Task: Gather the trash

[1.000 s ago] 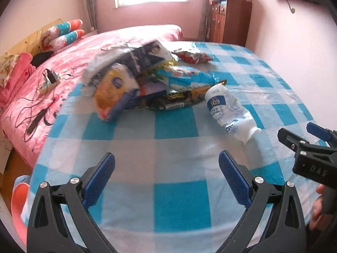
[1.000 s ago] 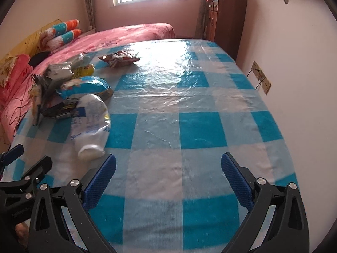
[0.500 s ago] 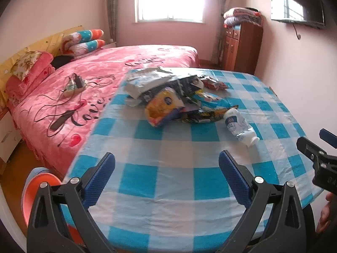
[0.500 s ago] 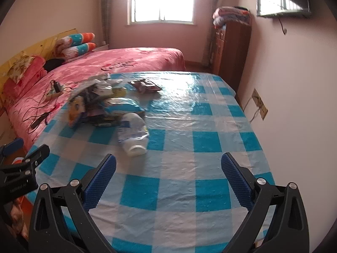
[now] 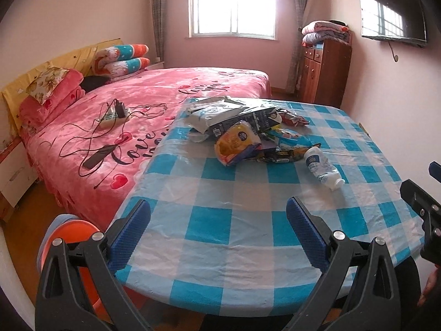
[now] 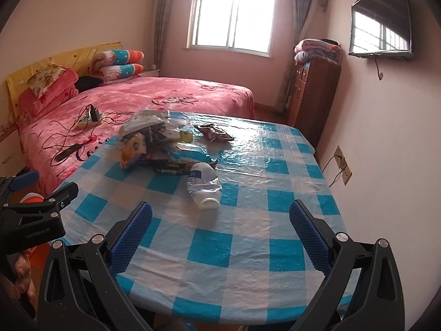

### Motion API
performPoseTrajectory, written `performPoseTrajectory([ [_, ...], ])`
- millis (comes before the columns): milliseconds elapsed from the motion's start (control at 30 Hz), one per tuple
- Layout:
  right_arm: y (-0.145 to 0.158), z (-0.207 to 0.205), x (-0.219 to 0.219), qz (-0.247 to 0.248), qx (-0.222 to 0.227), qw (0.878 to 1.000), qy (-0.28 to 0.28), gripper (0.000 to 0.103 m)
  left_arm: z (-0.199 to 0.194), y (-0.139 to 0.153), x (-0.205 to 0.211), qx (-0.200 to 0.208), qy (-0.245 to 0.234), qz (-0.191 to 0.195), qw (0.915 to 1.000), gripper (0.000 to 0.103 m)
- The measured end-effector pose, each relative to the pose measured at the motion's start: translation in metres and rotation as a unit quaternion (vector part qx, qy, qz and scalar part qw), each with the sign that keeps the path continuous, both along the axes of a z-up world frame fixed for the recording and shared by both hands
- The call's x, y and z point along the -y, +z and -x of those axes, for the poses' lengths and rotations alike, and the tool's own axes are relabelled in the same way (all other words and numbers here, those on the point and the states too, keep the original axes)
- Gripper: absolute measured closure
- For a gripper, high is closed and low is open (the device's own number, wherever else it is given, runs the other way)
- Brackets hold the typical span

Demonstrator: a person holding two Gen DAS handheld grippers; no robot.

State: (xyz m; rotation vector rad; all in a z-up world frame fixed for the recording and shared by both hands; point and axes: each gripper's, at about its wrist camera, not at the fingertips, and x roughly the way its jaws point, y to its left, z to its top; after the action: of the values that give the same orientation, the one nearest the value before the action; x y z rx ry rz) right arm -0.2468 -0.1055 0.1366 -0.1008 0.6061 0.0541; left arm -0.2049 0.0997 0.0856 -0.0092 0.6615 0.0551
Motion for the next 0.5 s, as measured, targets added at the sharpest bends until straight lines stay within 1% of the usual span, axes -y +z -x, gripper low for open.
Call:
performPoseTrajectory([
  [333,0.002,0.002,0.004,-0.012,0.011,1.000,0.007,0.004,0.001,0.004,-0.001,0.003,0.012,-0.009,0.9999,0.004],
  [500,-0.006,-0.007,0.002,-0.021,-0.009,0.999,0.026,0.004,-0.004,0.003,0.000,-0.003,0.017,-0.018,0.9997,0.004],
])
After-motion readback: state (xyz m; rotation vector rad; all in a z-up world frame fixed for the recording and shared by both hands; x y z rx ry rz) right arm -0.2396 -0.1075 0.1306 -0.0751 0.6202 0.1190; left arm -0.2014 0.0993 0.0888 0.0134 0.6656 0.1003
